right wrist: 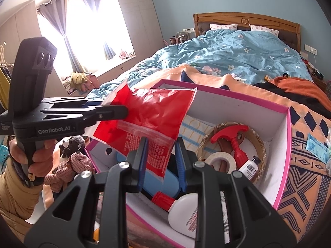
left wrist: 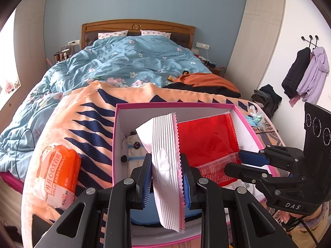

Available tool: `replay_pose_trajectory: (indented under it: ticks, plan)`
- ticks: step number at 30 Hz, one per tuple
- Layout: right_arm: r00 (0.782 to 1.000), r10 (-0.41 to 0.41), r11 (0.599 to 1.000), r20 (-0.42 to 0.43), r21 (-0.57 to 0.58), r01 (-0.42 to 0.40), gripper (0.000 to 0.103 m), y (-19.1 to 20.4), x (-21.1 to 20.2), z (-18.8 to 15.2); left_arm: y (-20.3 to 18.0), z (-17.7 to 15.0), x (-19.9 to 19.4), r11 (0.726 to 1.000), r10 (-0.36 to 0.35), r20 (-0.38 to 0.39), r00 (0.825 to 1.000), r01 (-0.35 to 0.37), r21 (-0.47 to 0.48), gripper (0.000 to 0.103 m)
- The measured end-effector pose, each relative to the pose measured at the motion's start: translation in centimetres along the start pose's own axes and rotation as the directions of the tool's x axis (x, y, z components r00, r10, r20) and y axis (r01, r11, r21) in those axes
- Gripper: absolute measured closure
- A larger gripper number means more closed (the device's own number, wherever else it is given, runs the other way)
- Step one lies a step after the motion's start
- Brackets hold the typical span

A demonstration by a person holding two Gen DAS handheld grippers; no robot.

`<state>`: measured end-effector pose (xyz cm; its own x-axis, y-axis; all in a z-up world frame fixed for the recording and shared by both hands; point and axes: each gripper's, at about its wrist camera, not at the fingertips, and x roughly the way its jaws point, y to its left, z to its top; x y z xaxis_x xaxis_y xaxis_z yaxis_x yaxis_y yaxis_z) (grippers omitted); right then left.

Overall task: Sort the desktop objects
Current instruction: 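Hold the red packet with both grippers above the pink box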

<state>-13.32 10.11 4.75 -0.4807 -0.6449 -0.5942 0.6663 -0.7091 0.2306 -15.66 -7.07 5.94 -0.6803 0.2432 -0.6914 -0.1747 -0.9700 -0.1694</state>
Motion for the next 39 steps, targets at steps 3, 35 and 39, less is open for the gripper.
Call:
replay_pose_trajectory:
  ticks: [3, 35, 39]
  plan:
    - [1.0, -0.001, 1.0, -0.002, 0.001, 0.001, 0.074, -0.2, 0.2, 0.1, 0.1, 0.0, 0.1, 1.0, 0.003, -0.001, 1.0, -0.003, 0.0, 0.078]
    - [1.0, -0.011, 1.0, -0.026, 0.006, 0.011, 0.074, -0.7, 1.7, 0.8, 0.8, 0.4, 1.3, 1.0, 0.026, -0.014, 1.0, -0.026, -0.006, 0.078]
    - [0.999, -0.014, 1.0, -0.032, 0.008, 0.014, 0.074, -0.9, 1.9, 0.9, 0.7, 0.5, 1.4, 1.0, 0.029, -0.016, 0.999, -0.029, -0.004, 0.078]
